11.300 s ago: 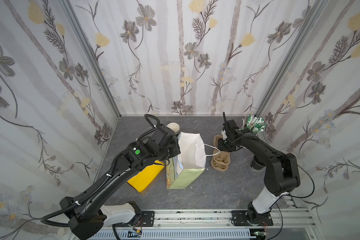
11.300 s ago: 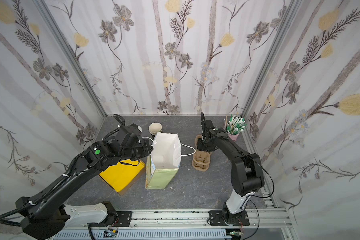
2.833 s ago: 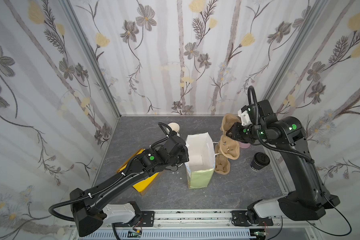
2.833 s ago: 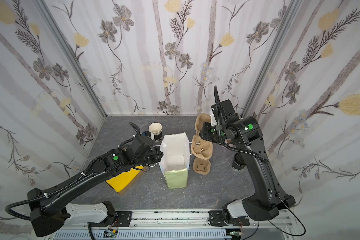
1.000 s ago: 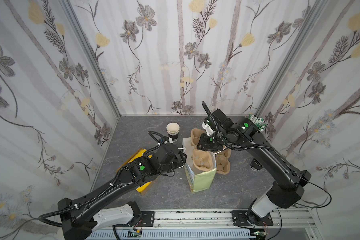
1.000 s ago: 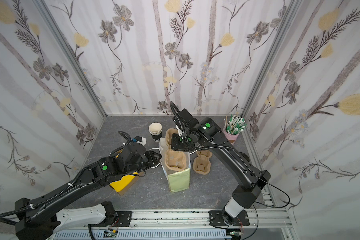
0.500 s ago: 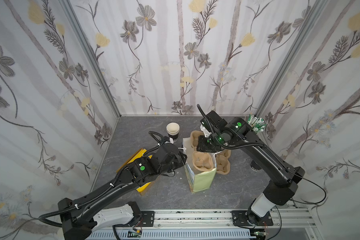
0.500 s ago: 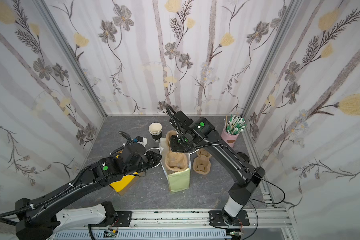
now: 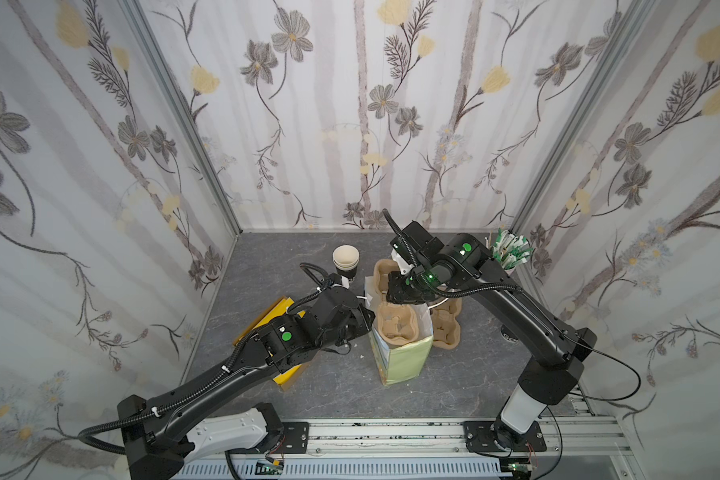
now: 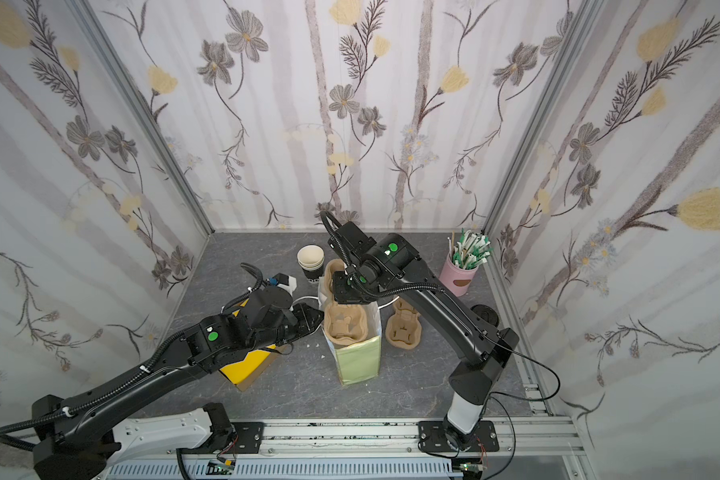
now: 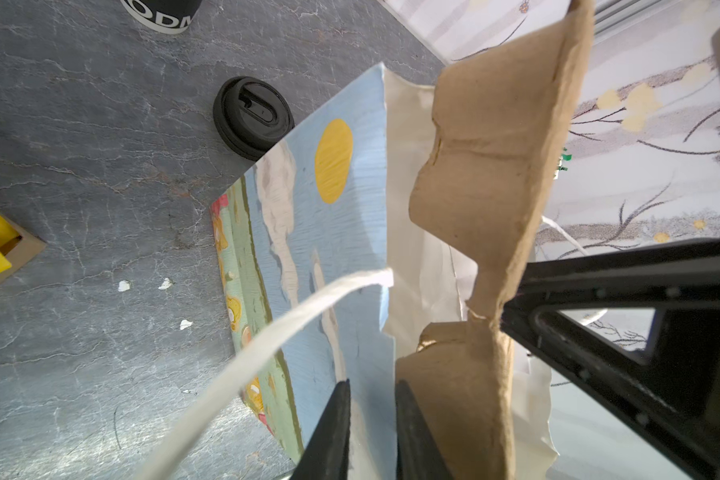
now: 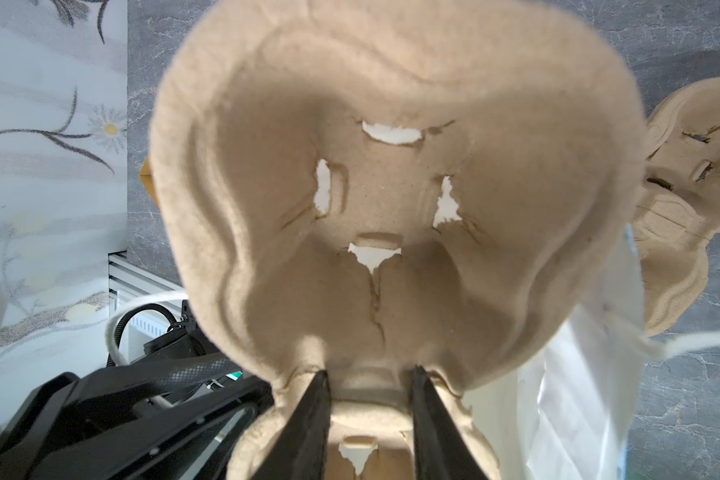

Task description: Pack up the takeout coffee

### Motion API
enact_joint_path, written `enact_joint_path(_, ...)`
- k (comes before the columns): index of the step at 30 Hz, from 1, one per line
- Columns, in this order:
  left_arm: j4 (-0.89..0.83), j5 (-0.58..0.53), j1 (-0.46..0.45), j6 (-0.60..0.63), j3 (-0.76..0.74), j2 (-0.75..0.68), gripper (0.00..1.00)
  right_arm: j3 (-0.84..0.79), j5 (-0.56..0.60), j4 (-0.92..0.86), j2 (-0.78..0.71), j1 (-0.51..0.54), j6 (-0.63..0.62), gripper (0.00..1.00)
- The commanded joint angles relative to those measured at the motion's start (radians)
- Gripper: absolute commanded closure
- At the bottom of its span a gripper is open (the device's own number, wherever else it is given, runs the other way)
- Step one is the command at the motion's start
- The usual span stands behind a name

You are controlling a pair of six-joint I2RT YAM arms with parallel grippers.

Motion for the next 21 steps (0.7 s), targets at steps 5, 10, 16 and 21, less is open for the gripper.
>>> enact_joint_path(5,0.022,0.001,0.004,-0.006,-0.010,-0.011,0.78,0.010,0.013,0.010,0.007,0.004,-0.002,0.67)
enact_joint_path(10,0.022,0.004,0.009,-0.008,-0.009,-0.009,0.78,0.009,0.021,-0.011,0.001,0.011,-0.005,0.67)
enact_joint_path(16,0.024,0.013,0.012,0.002,-0.003,0.000,0.78,-0.008,0.026,-0.018,-0.001,0.025,-0.009,0.67)
enact_joint_path(21,0.024,0.022,0.017,0.008,-0.003,0.009,0.78,-0.013,0.028,-0.018,0.003,0.031,-0.007,0.67)
